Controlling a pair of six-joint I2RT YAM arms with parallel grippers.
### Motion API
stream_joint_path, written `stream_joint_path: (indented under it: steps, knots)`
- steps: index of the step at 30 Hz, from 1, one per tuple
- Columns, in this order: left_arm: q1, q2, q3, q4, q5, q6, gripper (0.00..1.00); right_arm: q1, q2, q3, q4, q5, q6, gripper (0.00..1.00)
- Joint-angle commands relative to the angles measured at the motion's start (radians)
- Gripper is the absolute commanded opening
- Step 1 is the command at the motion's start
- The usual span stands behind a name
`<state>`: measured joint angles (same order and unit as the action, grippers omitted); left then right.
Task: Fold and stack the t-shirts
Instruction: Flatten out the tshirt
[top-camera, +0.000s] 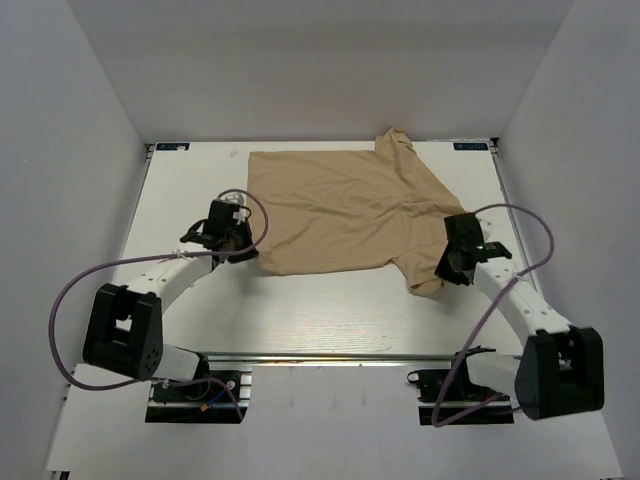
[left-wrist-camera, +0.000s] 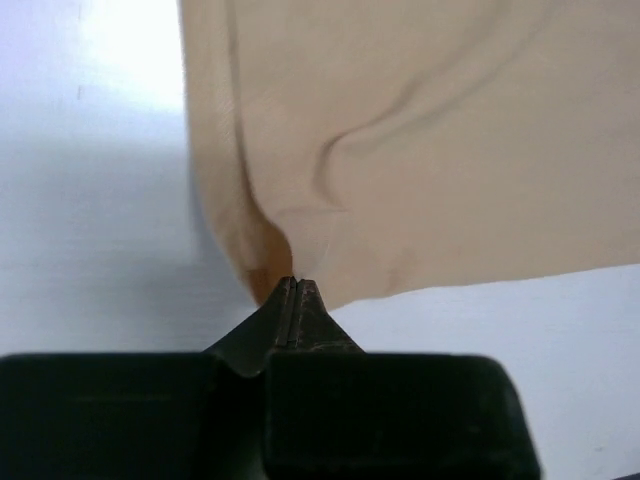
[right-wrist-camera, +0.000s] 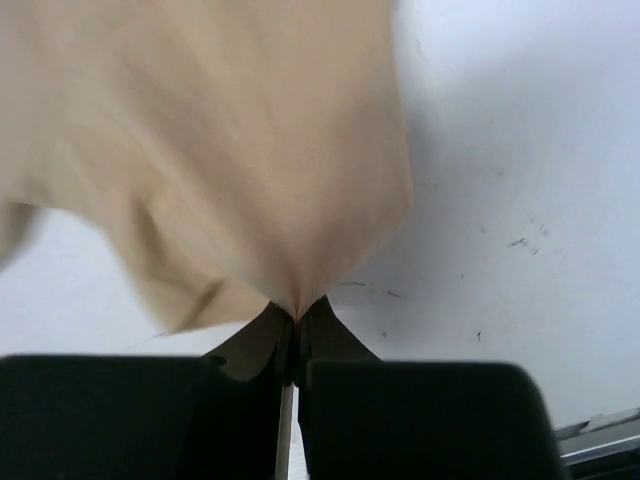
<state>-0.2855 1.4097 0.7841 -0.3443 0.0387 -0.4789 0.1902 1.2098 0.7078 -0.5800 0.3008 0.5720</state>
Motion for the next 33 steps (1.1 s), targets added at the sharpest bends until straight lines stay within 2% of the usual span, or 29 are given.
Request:
stream_joint_path:
  steps: [1, 4, 9, 10, 13, 16, 19, 24, 28, 29, 33]
  knots:
    - [0.006, -0.084, 0.105, 0.002, 0.038, 0.006, 0.0, -0.006, -0.116, 0.14, -0.109, -0.004, -0.053, 0.0]
    - [0.006, -0.084, 0.144, 0.05, 0.015, -0.003, 0.0, -0.005, -0.127, 0.241, -0.11, -0.029, -0.08, 0.0]
    - [0.016, -0.008, 0.383, 0.038, -0.054, 0.012, 0.0, -0.005, 0.008, 0.482, -0.069, 0.044, -0.124, 0.0]
    - [0.016, 0.012, 0.423, 0.022, -0.072, 0.013, 0.0, -0.008, 0.025, 0.571, -0.066, 0.053, -0.126, 0.0]
    - [0.016, 0.07, 0.585, -0.013, -0.137, 0.028, 0.0, -0.012, 0.071, 0.66, -0.031, 0.127, -0.147, 0.0]
    - [0.016, 0.095, 0.667, -0.038, -0.165, 0.043, 0.0, -0.018, 0.103, 0.764, -0.024, 0.179, -0.185, 0.0]
    - [0.016, 0.095, 0.698, -0.029, -0.177, 0.063, 0.0, -0.023, 0.114, 0.806, -0.017, 0.155, -0.216, 0.0]
    - [0.016, 0.066, 0.653, -0.096, -0.188, 0.054, 0.0, -0.021, 0.071, 0.75, -0.078, 0.077, -0.21, 0.0]
    - [0.016, -0.072, 0.453, -0.186, -0.169, -0.033, 0.0, -0.021, -0.018, 0.601, -0.223, 0.069, -0.13, 0.0]
    - [0.016, -0.095, 0.417, -0.244, -0.157, -0.065, 0.0, -0.021, -0.042, 0.576, -0.318, 0.078, -0.074, 0.0]
    - [0.006, -0.187, 0.235, -0.409, -0.122, -0.128, 0.0, -0.023, -0.09, 0.405, -0.507, 0.055, 0.021, 0.0]
